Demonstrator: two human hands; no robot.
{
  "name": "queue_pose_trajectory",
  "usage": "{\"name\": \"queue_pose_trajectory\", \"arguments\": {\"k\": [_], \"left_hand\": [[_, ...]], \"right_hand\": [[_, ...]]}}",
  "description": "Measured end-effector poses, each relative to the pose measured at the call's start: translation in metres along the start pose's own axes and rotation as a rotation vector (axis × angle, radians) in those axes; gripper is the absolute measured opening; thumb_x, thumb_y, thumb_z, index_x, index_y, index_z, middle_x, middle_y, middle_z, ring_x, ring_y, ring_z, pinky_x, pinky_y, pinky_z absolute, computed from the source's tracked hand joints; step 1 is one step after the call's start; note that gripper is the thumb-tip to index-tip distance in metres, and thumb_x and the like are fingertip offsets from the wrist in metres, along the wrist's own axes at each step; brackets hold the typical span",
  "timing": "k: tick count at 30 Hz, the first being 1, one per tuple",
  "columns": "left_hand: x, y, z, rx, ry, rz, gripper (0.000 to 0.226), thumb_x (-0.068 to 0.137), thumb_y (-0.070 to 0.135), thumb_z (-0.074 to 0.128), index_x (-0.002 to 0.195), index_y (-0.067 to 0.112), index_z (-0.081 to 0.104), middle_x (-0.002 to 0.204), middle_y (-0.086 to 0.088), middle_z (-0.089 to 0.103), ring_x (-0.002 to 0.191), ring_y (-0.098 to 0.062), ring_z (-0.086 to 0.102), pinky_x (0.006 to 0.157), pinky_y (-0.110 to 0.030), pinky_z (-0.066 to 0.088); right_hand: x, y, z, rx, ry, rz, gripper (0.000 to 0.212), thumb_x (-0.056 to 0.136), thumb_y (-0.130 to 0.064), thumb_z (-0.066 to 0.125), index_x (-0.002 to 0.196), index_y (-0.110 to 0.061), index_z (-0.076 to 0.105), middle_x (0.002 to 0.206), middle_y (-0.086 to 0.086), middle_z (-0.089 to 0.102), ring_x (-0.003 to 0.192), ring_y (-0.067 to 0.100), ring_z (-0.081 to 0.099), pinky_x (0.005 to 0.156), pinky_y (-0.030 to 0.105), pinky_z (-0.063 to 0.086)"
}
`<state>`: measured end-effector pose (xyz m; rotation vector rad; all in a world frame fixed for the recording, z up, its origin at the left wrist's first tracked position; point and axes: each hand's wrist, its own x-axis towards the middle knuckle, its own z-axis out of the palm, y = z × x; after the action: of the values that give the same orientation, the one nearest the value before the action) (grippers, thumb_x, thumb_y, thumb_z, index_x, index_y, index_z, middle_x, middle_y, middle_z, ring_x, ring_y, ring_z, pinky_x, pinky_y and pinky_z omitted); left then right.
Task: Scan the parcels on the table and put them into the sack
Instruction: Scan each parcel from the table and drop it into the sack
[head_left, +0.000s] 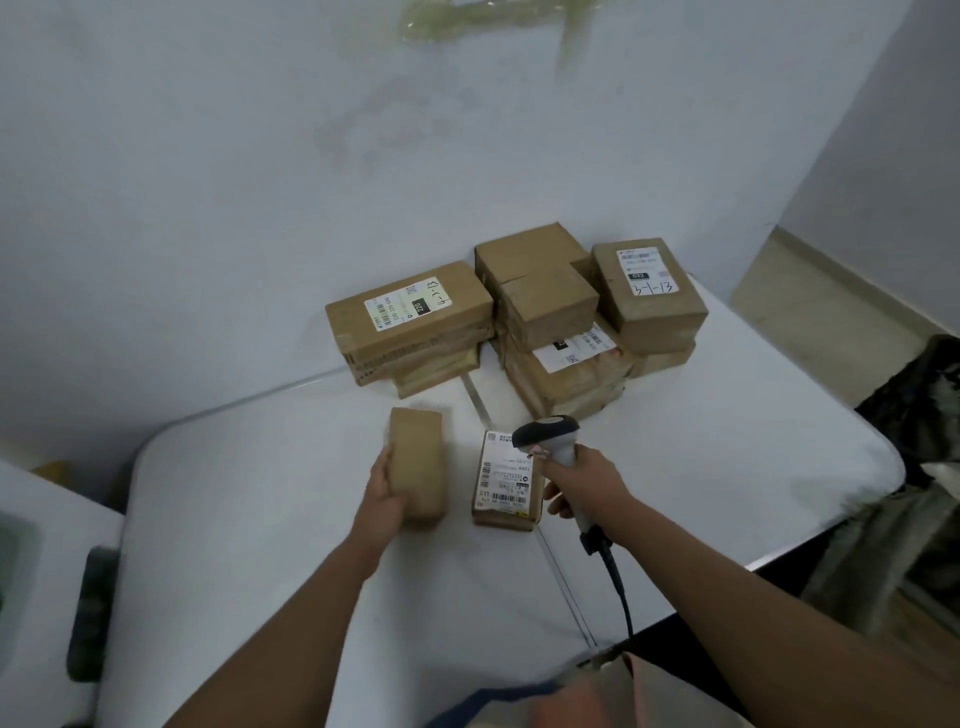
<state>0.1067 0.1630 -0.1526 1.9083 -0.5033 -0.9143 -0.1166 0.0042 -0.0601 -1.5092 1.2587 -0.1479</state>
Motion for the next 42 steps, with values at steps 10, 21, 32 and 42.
{"name": "queue_pose_trajectory", "arguments": {"k": [10,21,32,42], "left_hand": [[0.003,0.004,0.02,0.672,0.205,-0.149,0.094,0.076,0.051,0.074,0.148,0.026,0.019,0.153,-0.016,0.009,0.13,-0.044,0.033,0.1,-0.052,0.041],[-0.012,0.023,-0.004,-0.44,-0.236,-0.189,0.089,0.073,0.003,0.082,0.138,0.042,0.035,0.13,-0.009,0.058,0.114,-0.027,0.065,0.102,-0.044,0.05],[-0.003,0.049,0.025,-0.475,-0.401,-0.175,0.094,0.069,0.0,0.083,0.137,0.045,0.036,0.131,-0.01,0.062,0.115,-0.028,0.065,0.106,-0.043,0.047],[0.005,0.06,0.036,-0.474,-0.399,-0.155,0.096,0.07,0.0,0.084,0.139,0.045,0.035,0.131,-0.007,0.063,0.117,-0.027,0.064,0.107,-0.044,0.047]], "right_hand": [[-0.007,-0.006,0.015,0.008,-0.029,-0.024,0.02,0.092,-0.026,0.063,0.096,-0.007,0.063,0.07,0.007,0.07,0.053,0.017,0.064,0.05,0.022,0.05],[-0.009,-0.032,-0.021,0.34,0.048,0.058,0.028,0.093,-0.029,0.065,0.09,-0.003,0.059,0.065,0.012,0.064,0.049,0.018,0.059,0.046,0.025,0.048],[-0.024,-0.07,-0.037,0.503,-0.091,0.055,0.027,0.091,-0.032,0.067,0.085,-0.006,0.059,0.062,0.009,0.059,0.048,0.016,0.055,0.047,0.023,0.047],[-0.031,-0.086,-0.041,0.59,-0.072,0.032,0.027,0.093,-0.029,0.065,0.092,-0.003,0.056,0.061,0.011,0.057,0.044,0.016,0.053,0.043,0.022,0.044]]}}
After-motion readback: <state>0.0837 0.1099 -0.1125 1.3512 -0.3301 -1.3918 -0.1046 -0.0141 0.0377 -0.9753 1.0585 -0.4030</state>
